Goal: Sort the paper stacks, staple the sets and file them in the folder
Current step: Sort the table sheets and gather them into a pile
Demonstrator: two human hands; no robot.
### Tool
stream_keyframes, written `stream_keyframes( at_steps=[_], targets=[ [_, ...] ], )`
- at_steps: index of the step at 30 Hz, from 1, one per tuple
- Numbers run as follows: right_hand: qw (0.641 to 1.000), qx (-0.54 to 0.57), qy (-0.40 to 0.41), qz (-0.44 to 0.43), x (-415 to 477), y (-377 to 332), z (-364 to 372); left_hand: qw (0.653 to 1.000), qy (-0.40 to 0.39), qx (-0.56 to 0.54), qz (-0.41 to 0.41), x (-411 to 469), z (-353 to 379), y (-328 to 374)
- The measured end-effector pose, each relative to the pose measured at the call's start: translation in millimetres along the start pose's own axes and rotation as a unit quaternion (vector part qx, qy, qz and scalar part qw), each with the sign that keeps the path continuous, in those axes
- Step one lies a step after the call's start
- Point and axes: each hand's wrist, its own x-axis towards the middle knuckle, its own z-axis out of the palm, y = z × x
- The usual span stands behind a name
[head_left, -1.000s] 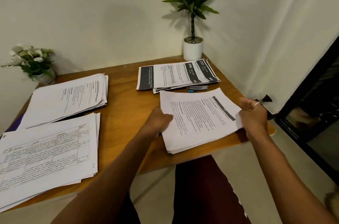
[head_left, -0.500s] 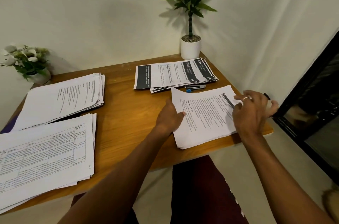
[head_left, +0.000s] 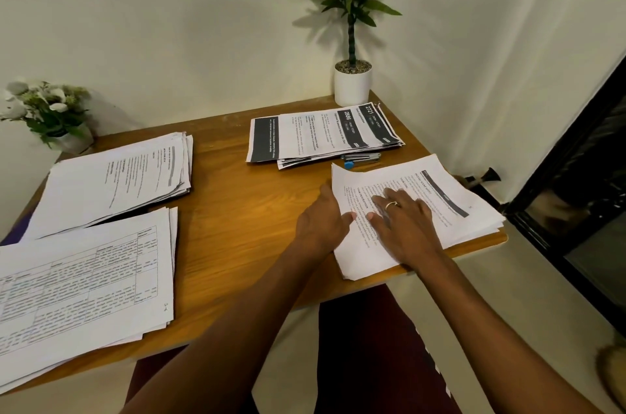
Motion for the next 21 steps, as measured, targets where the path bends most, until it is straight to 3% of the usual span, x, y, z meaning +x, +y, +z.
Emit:
stream_keyframes(
  at_steps=[10,14,18,21],
  targets=[
    [1.0,-0.018,-0.008,0.007,-1.7,0.2,1.9,0.99,0.08,0.112,-0.025,-4.4,11.7,-5.5],
    [1.0,-0.015,-0.008,0.003,-2.7,0.0,0.8,0.984,0.067,0.16,-0.036,-7.5,15.3,-17.2],
    [1.0,-0.007,-0.012,0.005,-3.2,-3.9,-3.6,0.988,0.066,0.132,-0.035,-10.3,7.9,-20.2],
    [0.999,0.029,0.04,-0.008,-5.5,-15.6,-8.5,0.996,0.069,0.051,-0.021,-17.4,-7.5,-23.7]
  ],
)
